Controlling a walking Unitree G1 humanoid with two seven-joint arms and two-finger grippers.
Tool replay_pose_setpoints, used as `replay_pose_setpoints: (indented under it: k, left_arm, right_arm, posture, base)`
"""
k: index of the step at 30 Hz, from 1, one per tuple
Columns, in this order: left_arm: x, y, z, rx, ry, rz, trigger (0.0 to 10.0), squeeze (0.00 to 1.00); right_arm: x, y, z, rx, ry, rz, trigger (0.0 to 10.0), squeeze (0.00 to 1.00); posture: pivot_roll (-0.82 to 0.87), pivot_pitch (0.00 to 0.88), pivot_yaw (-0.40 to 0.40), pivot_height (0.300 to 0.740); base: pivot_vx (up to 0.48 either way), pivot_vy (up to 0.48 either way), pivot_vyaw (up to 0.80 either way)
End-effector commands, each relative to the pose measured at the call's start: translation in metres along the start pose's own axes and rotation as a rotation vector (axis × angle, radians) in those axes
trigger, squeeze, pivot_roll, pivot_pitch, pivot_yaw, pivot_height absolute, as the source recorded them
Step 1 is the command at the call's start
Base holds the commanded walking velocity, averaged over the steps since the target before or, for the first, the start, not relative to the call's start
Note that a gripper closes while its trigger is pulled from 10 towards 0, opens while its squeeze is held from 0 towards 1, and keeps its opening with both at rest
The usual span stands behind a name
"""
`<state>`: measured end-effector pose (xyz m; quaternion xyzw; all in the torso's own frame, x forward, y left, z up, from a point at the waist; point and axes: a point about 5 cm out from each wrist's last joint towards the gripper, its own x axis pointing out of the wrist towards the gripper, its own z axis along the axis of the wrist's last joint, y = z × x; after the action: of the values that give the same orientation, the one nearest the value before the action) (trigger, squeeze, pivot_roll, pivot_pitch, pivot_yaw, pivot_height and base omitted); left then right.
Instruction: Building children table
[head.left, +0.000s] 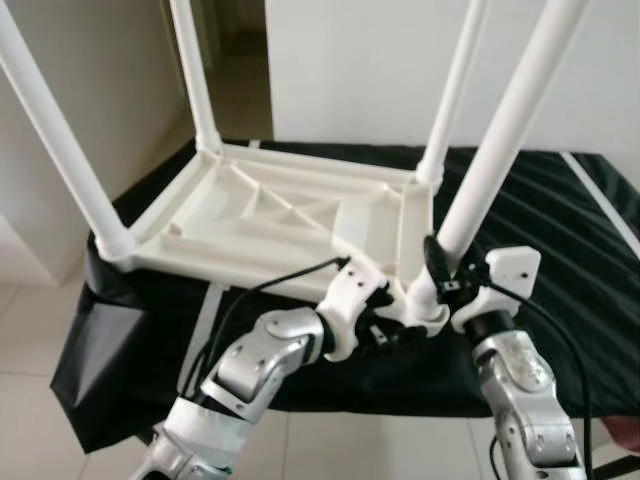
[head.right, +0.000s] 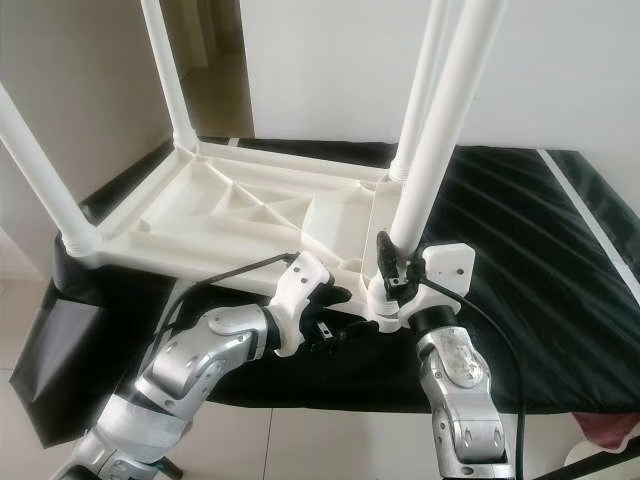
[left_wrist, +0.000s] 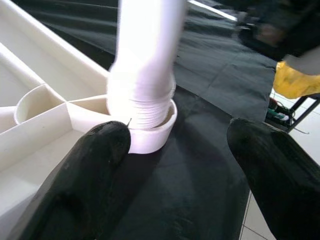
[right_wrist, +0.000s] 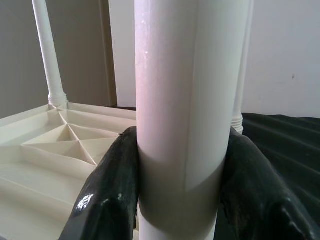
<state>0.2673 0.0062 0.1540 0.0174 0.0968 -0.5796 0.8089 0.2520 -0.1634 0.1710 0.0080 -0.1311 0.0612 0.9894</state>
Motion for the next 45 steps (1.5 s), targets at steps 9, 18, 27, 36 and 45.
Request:
replay_pose_setpoints:
  k: [9,18,27,36,45]
  left_arm:
    - [0.001,-0.003,0.006,0.014,-0.003,-0.060,10.0,0.00]
    - [0.000,-0.003,0.006,0.016,-0.001,-0.060,10.0,0.00]
    - [-0.001,-0.002,0.007,0.016,0.000,-0.055,10.0,0.00]
    - [-0.001,-0.003,0.008,0.016,0.000,-0.058,10.0,0.00]
    - [-0.001,-0.002,0.009,0.017,0.001,-0.057,10.0,0.00]
  right_arm:
    - [-0.009,-0.002,-0.018,-0.016,0.099,-0.010,10.0,0.00]
    - [-0.010,-0.003,-0.018,-0.061,0.095,0.020,10.0,0.00]
    - [-0.016,0.001,-0.021,-0.121,0.104,0.119,10.0,0.00]
    - [-0.023,-0.005,-0.027,-0.062,0.143,0.134,10.0,0.00]
    - [-0.010,-0.015,-0.033,0.126,0.274,0.004,10.0,0.00]
  posture:
    - [0.00,0.000,-0.015,0.740]
    - [0.01,0.000,-0.013,0.740]
    - [0.01,0.000,-0.010,0.740]
    - [0.01,0.000,-0.007,0.740]
    - [0.01,0.000,-0.006,0.740]
  base:
    - [0.000,0.000,0.00]
    - [0.000,0.000,0.00]
    - [0.000,0.000,0.00]
    - [0.000,0.000,0.00]
    - [0.000,0.000,0.00]
